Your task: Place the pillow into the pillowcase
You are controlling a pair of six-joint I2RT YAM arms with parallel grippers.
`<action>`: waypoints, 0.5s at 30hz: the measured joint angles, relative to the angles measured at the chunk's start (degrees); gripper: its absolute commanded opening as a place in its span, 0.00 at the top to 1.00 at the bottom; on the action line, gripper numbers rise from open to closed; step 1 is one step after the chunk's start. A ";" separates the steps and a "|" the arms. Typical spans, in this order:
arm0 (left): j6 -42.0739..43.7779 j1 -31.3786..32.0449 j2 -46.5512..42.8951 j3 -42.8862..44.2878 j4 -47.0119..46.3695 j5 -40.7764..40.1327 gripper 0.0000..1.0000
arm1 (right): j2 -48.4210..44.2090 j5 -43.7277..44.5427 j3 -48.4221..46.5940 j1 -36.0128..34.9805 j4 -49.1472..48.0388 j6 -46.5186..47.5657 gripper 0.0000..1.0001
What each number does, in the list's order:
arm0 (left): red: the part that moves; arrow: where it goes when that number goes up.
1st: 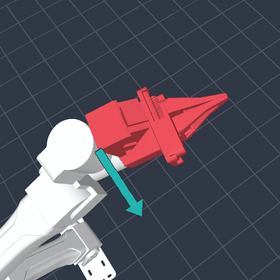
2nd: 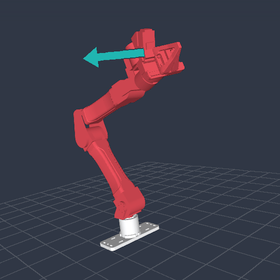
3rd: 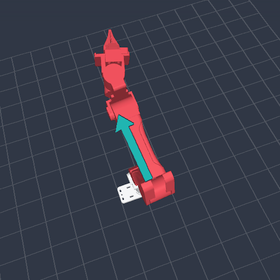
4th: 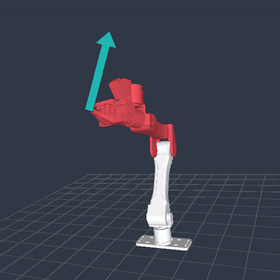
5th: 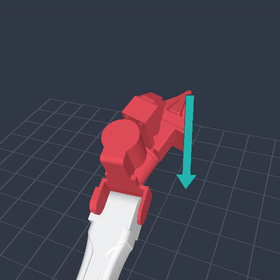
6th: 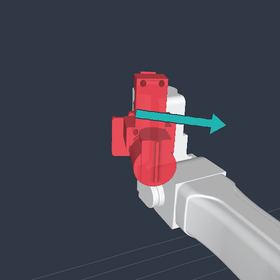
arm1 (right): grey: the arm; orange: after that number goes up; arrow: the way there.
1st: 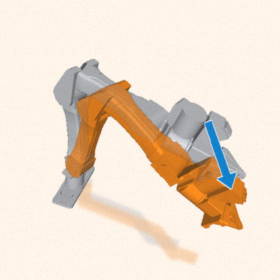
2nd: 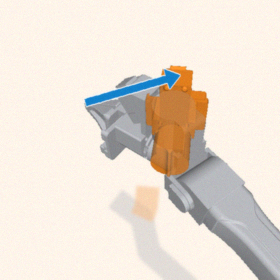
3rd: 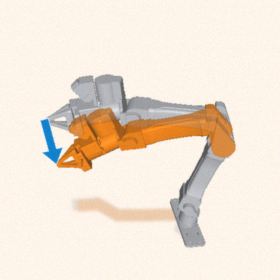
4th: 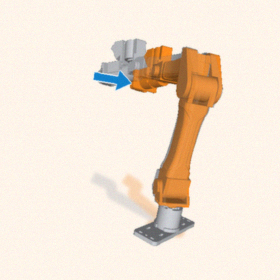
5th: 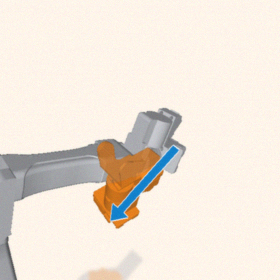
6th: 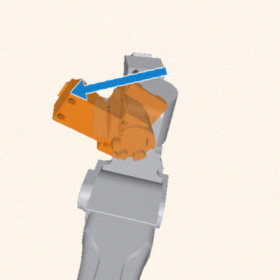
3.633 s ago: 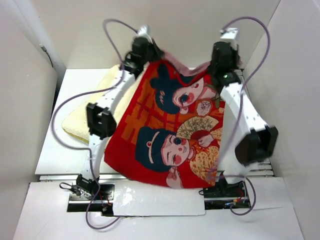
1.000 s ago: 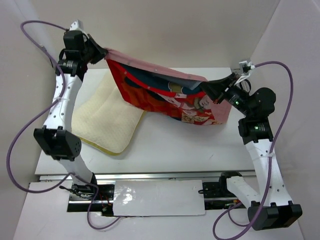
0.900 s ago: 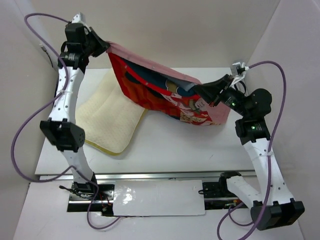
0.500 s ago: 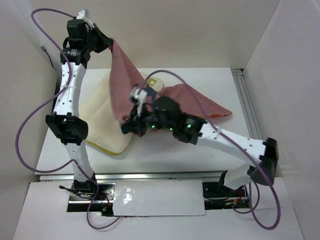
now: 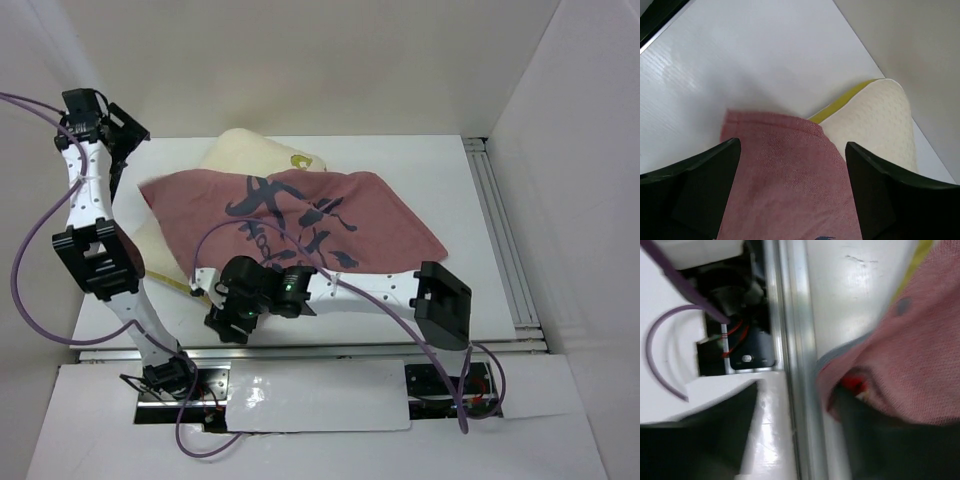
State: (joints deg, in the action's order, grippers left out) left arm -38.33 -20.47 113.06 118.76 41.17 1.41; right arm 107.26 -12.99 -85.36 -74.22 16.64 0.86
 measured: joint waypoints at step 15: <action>1.77 6.01 -15.17 -17.75 -3.08 4.46 0.00 | -14.05 5.75 2.95 39.17 1.01 -10.34 0.04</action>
State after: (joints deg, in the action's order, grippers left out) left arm -36.56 -14.46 97.89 101.01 38.09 5.87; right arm 93.21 -7.25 -82.41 -35.05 17.65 -9.47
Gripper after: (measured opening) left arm 0.995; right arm 0.955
